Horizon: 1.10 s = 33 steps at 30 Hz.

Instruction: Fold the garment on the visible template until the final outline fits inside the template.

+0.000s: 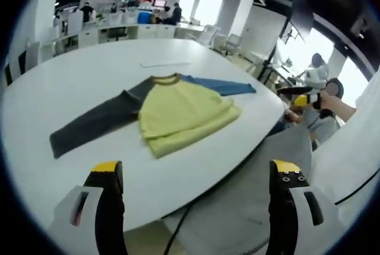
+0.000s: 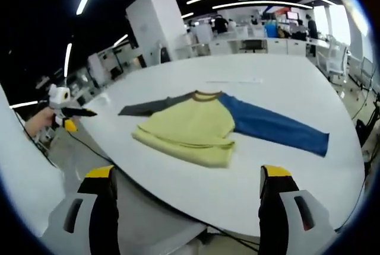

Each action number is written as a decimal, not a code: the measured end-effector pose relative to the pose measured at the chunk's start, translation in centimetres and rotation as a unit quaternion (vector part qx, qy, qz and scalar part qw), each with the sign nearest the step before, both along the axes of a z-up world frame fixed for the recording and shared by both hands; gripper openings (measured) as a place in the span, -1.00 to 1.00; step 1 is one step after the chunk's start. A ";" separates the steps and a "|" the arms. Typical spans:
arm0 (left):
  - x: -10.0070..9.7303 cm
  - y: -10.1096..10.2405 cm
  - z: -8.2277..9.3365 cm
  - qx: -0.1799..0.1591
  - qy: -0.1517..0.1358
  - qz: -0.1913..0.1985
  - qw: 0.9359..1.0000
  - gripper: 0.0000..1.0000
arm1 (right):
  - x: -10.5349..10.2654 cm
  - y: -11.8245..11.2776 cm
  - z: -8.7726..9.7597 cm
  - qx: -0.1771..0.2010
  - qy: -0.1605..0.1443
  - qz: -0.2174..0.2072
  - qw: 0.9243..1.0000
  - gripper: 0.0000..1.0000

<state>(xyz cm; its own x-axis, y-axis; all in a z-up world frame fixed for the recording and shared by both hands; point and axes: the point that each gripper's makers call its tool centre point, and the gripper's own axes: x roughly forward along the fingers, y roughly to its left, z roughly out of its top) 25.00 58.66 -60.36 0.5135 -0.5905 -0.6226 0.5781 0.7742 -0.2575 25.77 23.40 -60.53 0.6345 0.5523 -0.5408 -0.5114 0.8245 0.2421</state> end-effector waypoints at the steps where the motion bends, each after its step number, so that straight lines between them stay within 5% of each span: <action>1: 0.0 0.0 0.0 0.000 0.000 0.000 1.000 0.99 | 0.0 0.0 0.0 0.000 0.000 0.000 1.000 0.99; 19: 0.8 -0.6 -1.0 0.001 0.010 -0.003 1.000 0.93 | 2.0 0.0 -0.9 -0.010 0.002 0.017 1.000 0.99; 25: 1.3 -0.8 -1.9 0.023 0.007 -0.020 1.000 0.93 | 2.3 -0.1 -2.1 -0.035 0.008 0.032 0.999 0.97; 33: 2.8 -1.2 -2.6 0.011 -0.007 -0.013 1.000 0.71 | 3.1 -0.2 -3.3 -0.088 0.001 0.071 0.994 0.79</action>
